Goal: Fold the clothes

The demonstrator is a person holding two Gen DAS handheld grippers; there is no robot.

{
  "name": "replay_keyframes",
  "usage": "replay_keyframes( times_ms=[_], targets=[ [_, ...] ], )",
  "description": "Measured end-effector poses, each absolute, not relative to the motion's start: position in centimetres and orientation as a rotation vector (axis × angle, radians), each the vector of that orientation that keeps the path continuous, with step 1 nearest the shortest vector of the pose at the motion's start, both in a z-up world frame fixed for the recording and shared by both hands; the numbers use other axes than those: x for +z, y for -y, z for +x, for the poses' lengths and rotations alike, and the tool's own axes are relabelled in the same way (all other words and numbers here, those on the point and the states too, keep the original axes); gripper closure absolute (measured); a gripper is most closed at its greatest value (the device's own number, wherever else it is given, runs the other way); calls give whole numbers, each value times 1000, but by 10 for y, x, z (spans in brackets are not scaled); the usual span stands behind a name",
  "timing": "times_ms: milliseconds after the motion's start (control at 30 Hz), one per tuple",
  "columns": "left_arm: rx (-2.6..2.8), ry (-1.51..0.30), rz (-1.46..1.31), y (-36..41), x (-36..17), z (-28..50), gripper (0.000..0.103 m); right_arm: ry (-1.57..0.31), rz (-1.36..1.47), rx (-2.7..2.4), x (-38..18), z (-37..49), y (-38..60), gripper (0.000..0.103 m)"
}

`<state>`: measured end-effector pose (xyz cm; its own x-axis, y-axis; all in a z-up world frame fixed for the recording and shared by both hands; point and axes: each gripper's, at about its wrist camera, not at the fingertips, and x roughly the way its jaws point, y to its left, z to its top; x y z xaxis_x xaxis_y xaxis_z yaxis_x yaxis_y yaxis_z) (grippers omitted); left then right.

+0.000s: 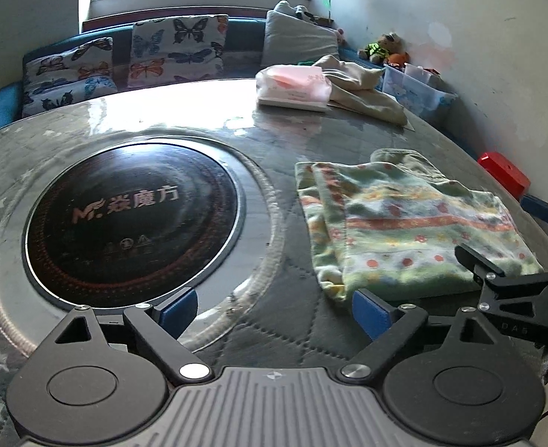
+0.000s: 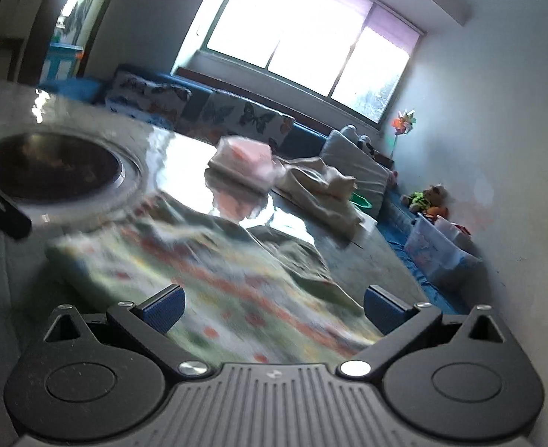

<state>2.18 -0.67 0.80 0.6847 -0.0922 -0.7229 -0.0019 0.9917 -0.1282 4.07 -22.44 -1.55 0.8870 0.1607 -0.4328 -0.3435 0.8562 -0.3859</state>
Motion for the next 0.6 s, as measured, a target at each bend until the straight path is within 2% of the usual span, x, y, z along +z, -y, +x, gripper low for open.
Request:
replay_keyframes(
  times_ms=[267,600],
  targets=[
    [-52,-835,-138,5,5,18,6,-436,-455,317,-18,42,212,0],
    [-89,-844,-130,21,4,16,0,-554,-265,346,-10,39,236,0]
  ],
)
